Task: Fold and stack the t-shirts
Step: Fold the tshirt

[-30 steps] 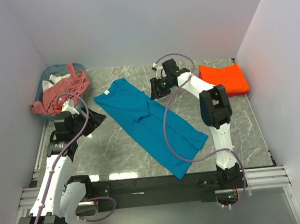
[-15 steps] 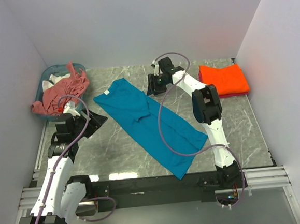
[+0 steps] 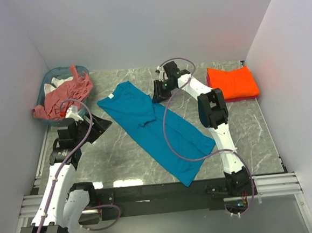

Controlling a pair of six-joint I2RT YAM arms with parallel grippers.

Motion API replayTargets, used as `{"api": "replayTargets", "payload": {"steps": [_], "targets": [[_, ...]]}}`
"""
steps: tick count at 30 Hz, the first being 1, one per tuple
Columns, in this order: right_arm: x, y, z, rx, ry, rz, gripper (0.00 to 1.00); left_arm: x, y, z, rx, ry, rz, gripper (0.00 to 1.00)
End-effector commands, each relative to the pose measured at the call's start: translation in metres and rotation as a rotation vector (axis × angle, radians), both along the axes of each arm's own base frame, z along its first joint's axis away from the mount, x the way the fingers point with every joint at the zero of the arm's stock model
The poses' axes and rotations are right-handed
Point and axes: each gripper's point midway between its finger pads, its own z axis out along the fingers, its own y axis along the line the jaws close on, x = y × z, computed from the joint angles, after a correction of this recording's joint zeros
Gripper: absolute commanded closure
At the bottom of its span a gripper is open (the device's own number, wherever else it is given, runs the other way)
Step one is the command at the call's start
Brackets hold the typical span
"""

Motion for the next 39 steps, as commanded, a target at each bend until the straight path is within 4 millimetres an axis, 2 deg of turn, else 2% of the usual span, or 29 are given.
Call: {"api": "replayTargets", "payload": {"steps": [1,8,13,20,23,27,33,34,36,38,39], "targets": [[-0.011,0.007,-0.006,0.008,0.049,0.027,0.62,0.002,-0.003,0.012,-0.019,-0.047,-0.013,0.24],[-0.008,0.009,-0.008,0.018,0.056,0.022,0.83,0.003,-0.003,0.008,-0.019,-0.036,-0.013,0.24],[0.005,0.001,-0.004,0.024,0.026,-0.021,1.0,0.003,-0.003,0.002,-0.017,-0.027,-0.014,0.24],[0.037,-0.03,0.011,0.042,-0.013,-0.146,1.0,0.005,-0.002,-0.005,-0.011,-0.013,-0.013,0.24],[0.054,-0.052,0.017,0.064,-0.019,-0.225,1.0,0.006,-0.003,-0.008,-0.011,-0.007,-0.014,0.24],[0.073,-0.084,0.018,0.087,-0.01,-0.322,1.0,0.007,-0.003,-0.013,-0.013,0.002,-0.019,0.24],[0.086,-0.117,0.015,0.084,-0.007,-0.398,1.0,0.013,-0.006,-0.017,-0.016,-0.004,-0.035,0.24],[0.086,-0.123,0.015,0.078,-0.011,-0.391,0.94,0.016,-0.007,-0.023,-0.018,0.017,-0.046,0.24],[0.086,-0.124,0.023,0.071,-0.033,-0.356,0.85,0.025,-0.01,-0.018,-0.021,0.008,-0.067,0.26],[0.076,-0.126,0.032,0.042,-0.061,-0.275,0.69,0.035,-0.013,-0.026,-0.029,0.042,-0.078,0.27],[0.069,-0.127,0.033,0.033,-0.067,-0.243,0.64,0.046,-0.016,-0.017,-0.031,0.004,-0.088,0.27]]}}
